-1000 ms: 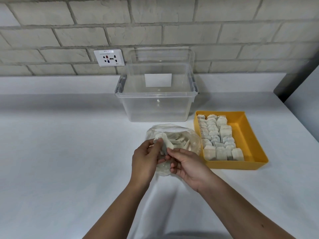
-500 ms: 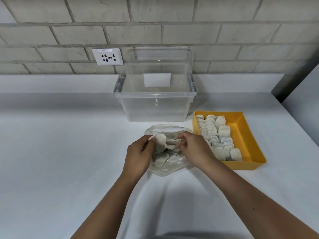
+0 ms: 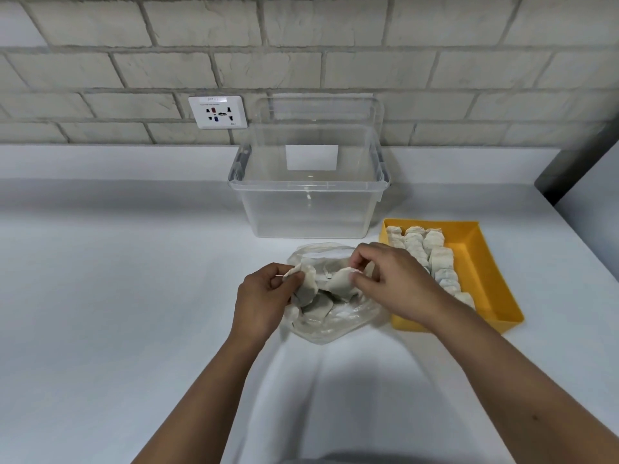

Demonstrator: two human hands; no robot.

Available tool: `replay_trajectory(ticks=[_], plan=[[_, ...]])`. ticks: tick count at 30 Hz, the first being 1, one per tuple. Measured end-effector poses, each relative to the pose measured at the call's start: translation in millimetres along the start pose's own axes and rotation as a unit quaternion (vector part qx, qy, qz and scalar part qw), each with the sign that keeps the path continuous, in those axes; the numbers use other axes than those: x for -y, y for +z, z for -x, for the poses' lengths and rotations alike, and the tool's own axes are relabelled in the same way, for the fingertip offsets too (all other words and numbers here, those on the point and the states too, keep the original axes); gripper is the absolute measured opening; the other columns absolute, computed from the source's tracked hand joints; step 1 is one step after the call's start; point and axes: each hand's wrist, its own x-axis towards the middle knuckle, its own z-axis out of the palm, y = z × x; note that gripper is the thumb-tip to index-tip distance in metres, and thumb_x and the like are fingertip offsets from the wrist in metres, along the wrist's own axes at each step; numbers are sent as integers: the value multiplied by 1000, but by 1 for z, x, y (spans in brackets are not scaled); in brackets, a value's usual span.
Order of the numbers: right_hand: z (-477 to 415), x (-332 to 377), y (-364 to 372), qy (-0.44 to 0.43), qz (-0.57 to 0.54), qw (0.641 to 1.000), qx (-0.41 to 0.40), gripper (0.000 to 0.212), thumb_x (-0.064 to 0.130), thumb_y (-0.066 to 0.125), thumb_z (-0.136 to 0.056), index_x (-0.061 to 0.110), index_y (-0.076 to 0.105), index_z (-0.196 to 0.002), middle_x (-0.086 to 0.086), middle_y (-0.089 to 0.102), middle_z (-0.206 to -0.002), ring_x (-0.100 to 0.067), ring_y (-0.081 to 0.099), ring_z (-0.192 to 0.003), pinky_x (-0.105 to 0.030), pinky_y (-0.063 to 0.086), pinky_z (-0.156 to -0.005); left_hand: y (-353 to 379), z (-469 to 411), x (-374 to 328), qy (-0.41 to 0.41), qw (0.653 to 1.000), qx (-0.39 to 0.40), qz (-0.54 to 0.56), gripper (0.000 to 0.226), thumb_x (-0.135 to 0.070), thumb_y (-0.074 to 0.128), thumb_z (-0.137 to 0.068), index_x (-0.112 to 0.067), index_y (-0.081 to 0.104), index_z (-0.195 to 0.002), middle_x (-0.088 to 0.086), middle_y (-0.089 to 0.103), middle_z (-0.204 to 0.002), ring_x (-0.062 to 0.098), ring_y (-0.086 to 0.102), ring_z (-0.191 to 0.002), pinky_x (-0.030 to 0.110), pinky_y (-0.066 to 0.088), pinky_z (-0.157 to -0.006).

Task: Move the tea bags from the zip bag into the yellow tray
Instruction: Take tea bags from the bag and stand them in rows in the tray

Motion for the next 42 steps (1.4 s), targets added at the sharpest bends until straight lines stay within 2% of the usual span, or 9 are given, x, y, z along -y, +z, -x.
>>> replay_trajectory(ticks=[6,11,15,20,23,29,35,39,42], plan=[[-3,13,-11,-40,-104,988,106,11,23,68,-89,32,74,-94,9,69,-83,-14,65,-69,-31,57,-65,11,-3,-12,18,995,95,9,11,-21,68,-93,-25,78,-89,18,71,-77,22,64,-72,42,62,-79],[-11,12,4,-1,-136,990,38,26,15,77,-81,22,70,-105,1,62,-77,-23,66,-63,-39,58,-66,16,-3,-18,-11,987,157,31,14,-21,63,-97,-18,77,-95,15,62,-77,21,60,-73,40,61,-79],[-14,12,9,4,-91,996,16,26,22,79,-79,18,71,-104,6,61,-73,-9,60,-58,-25,52,-67,13,0,-20,-19,984,174,44,23,-28,61,-98,-9,73,-95,15,62,-81,20,60,-74,39,60,-78],[-17,10,11,-8,-39,999,-5,17,33,80,-77,18,72,-78,8,62,-78,-1,57,-65,-15,42,-62,13,0,-21,-11,987,159,24,28,-36,62,-97,-8,67,-98,5,64,-70,14,59,-61,43,59,-78],[-19,12,7,-33,-48,998,-29,16,34,79,-77,20,73,-79,8,62,-81,-2,58,-69,-13,44,-64,10,-3,-23,47,984,163,-56,28,-39,73,-88,-12,67,-95,18,71,-81,19,64,-68,41,57,-75],[-25,-2,3,-8,-26,999,-40,14,17,72,-85,19,73,-99,4,65,-93,-4,58,-71,-9,41,-67,-1,-7,-20,136,982,31,-130,13,-32,64,-95,-24,70,-87,-4,70,-76,12,64,-75,30,48,-71],[-23,-7,40,30,143,987,62,39,33,76,-75,26,65,-112,4,58,-113,-17,56,-105,-31,47,-81,-3,-7,-19,79,990,12,-114,35,-40,56,-90,-7,60,-79,18,64,-74,38,63,-76,48,51,-72],[-21,-14,53,26,175,984,35,24,36,67,-85,27,67,-108,5,56,-113,-19,59,-103,-29,44,-72,-6,-5,-21,63,990,-3,-126,28,-35,57,-93,-13,62,-76,13,68,-74,36,67,-77,49,54,-76],[-19,-25,48,33,86,995,-24,10,30,66,-88,23,69,-94,8,62,-97,-15,61,-89,-27,44,-69,-10,-7,-19,51,992,-9,-114,42,-47,52,-82,-6,63,-80,17,68,-76,38,66,-77,53,56,-78]])
